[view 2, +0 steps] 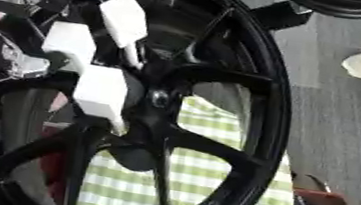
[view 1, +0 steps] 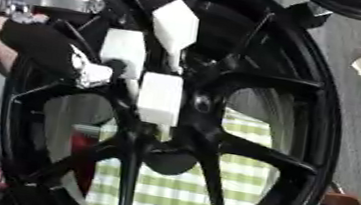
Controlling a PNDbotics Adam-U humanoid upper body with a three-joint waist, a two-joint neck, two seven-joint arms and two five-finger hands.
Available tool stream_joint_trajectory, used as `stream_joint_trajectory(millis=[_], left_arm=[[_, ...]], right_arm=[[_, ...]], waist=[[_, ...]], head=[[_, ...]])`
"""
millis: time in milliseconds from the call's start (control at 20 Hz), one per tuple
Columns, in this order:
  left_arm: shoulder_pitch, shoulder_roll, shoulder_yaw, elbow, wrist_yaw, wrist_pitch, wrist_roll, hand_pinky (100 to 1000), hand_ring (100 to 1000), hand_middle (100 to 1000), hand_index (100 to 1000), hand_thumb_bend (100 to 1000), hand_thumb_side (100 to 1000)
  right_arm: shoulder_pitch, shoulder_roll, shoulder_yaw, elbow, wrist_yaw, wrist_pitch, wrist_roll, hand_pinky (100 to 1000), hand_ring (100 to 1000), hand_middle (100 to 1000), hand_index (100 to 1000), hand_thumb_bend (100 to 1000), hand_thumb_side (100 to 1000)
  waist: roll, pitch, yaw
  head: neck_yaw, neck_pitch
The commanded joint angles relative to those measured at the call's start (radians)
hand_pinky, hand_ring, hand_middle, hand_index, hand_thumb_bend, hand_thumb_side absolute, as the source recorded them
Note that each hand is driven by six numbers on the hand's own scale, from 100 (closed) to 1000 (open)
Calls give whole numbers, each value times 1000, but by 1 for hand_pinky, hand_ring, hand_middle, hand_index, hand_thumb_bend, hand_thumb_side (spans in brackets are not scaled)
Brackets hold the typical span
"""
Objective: Pull the pin out of the wheel hub.
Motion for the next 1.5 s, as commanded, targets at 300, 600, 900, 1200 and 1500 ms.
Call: stream_joint_trajectory(millis=[300,600,900,1200,1500], left_arm=[[-7,13,9,-8,5,10,3,875,780,597,717,100,540],[-9,12,15,-8,41,30,46,835,675,496,599,100,465],[-4,22,20,-8,67,42,86,797,614,438,504,100,352],[-3,28,28,-8,82,49,111,787,598,416,475,100,304],[-4,34,39,-8,111,50,142,777,582,393,442,100,231]], right_arm=[[-2,-13,-3,-25,-5,2,2,978,788,652,657,100,767],[0,-12,-3,-24,-4,2,3,979,789,653,657,100,767],[2,-11,-4,-24,-5,3,3,980,789,654,658,100,768],[2,-11,-4,-23,-6,4,4,981,790,655,658,100,766],[3,-13,-7,-25,-7,2,3,981,790,655,659,100,763]], waist=[[-5,-18,-3],[-6,-19,0],[-6,-23,2],[-5,-28,5],[-3,-36,5]], head=[[3,-18],[3,-16],[3,-15],[3,-13],[2,-14]])
